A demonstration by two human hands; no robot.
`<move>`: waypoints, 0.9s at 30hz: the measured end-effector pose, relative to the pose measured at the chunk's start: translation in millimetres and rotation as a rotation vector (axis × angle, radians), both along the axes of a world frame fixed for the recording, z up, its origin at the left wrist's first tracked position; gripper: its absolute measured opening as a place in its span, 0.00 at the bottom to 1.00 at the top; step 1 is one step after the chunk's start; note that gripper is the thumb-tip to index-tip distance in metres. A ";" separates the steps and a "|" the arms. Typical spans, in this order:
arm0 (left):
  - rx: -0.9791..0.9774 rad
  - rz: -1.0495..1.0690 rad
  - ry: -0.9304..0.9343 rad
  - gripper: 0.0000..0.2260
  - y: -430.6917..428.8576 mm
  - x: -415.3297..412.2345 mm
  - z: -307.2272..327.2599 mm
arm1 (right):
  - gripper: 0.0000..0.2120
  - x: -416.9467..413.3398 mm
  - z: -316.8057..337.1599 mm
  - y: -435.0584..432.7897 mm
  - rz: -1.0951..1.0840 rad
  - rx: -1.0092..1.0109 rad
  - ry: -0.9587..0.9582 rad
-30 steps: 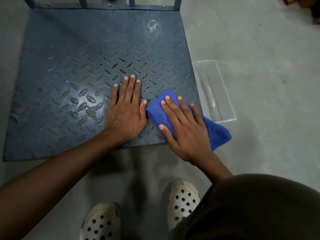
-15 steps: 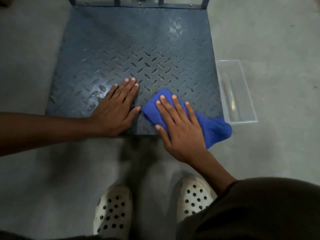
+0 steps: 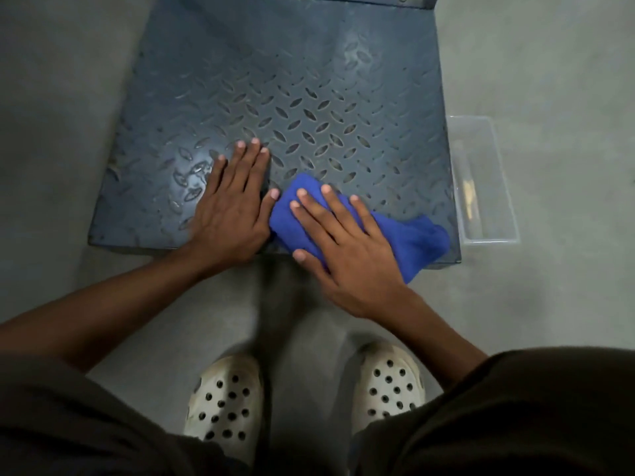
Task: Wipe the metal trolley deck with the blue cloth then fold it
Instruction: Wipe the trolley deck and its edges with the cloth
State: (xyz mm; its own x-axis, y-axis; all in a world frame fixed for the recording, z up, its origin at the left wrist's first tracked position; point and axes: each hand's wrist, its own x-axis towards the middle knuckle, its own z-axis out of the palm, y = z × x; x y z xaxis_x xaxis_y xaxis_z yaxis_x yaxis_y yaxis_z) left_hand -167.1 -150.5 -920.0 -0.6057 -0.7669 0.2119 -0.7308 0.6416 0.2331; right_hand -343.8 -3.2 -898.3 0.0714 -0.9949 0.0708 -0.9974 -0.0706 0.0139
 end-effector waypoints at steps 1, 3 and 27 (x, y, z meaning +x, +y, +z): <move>-0.006 -0.001 0.003 0.30 2.1 0.3 2.1 | 0.31 -0.8 2.6 -1.0 0.019 -0.008 -0.003; 0.000 0.010 -0.003 0.30 8.0 0.4 6.7 | 0.31 -18.0 10.2 -7.5 -0.009 -0.015 -0.053; 0.042 0.262 -0.145 0.30 59.9 72.5 28.0 | 0.31 4.3 4.0 -1.3 -0.439 -0.081 -0.204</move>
